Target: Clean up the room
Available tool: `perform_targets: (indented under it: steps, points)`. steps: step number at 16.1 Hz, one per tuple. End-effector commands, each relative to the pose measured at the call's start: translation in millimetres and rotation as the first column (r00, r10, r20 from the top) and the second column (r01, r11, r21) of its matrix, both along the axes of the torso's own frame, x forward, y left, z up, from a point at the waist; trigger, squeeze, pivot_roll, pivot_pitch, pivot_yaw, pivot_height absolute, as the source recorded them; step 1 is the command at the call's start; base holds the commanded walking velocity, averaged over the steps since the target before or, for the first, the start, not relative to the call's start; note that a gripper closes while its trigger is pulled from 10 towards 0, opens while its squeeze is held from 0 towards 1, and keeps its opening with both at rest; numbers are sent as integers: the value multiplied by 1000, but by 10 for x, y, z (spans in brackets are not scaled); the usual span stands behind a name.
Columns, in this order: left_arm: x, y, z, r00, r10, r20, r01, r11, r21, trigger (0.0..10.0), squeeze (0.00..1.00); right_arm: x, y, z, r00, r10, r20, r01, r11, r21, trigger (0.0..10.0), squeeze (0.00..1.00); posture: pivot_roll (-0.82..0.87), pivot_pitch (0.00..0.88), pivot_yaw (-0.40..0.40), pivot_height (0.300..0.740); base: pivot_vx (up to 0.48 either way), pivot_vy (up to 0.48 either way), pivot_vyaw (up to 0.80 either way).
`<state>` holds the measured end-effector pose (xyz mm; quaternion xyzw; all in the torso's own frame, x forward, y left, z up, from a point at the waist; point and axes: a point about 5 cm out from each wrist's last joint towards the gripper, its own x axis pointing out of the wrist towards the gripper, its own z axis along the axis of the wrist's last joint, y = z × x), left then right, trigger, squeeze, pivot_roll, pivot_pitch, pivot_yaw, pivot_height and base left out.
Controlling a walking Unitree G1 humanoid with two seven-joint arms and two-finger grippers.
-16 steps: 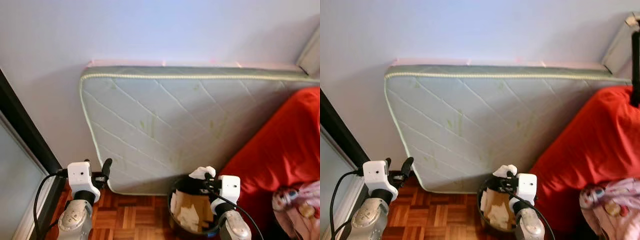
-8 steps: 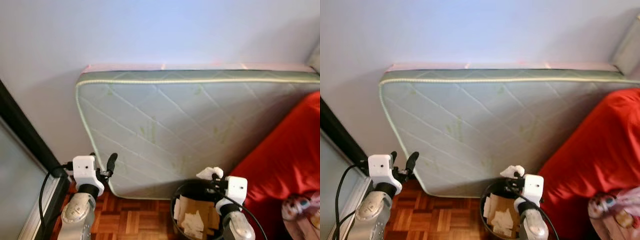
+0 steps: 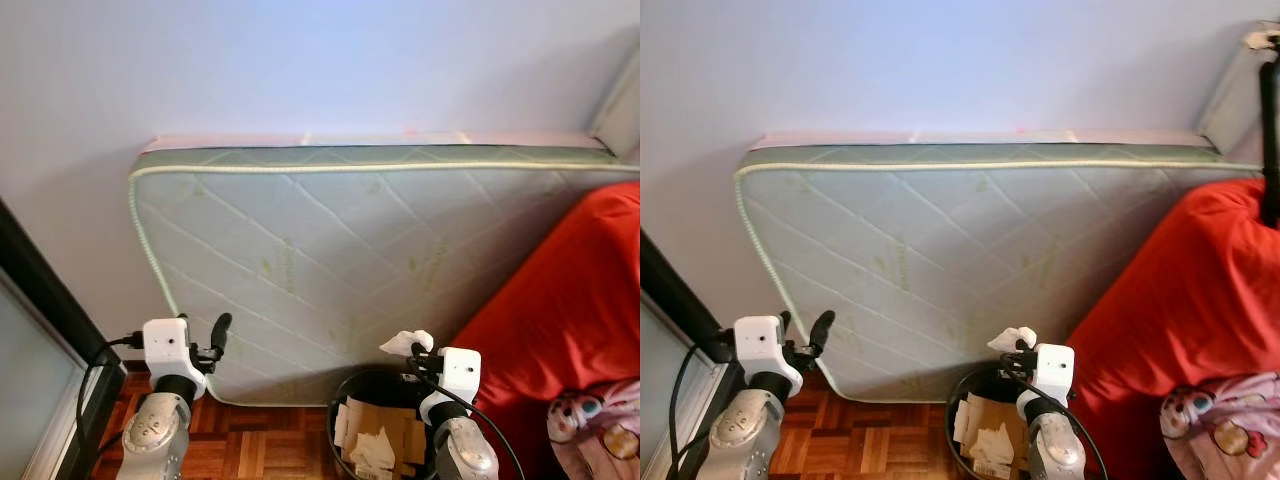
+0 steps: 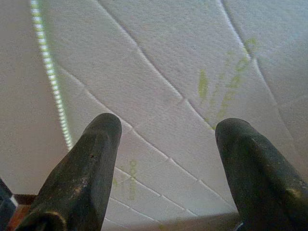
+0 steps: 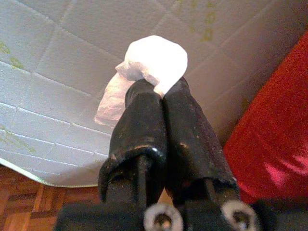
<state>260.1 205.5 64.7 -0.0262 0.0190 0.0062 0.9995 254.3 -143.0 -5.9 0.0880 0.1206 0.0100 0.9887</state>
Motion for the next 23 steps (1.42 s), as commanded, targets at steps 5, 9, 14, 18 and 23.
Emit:
perform_targets:
  steps: [5, 9, 14, 18, 23]
  points:
    - [-2, -2, 18, 1000, 4, 10, -4, 1000, -8, 10000, 0, -2, -25, 6, 1000, -5, 9, 5, 1000, -5, 10000, 0, 89, 0, -46, 740, 156, 0, 0]
    - [0, 3, 20, 1000, 1, 8, -1, 1000, -7, 10000, 0, 1, -4, 8, 1000, -8, 8, 8, 1000, -2, 10000, 0, 88, 0, -39, 740, 278, 0, 0]
    - [10, -3, 32, 1000, -2, 13, 2, 1000, -5, 10000, 0, 7, -9, 9, 1000, -10, 8, 10, 1000, -2, 10000, 0, 94, 0, -41, 740, 278, 0, 0]
    - [6, -13, 19, 1000, -17, 3, 17, 1000, -5, 10000, 0, 22, 8, 14, 1000, -8, 8, 8, 1000, 0, 10000, 0, 98, 0, -45, 740, 138, 0, 0]
    - [44, -93, -11, 996, -83, -19, 82, 997, -4, 10000, 0, 40, -105, 35, 998, -59, 18, 59, 998, -19, 10000, 0, 89, 0, -44, 740, 0, 0, 0]
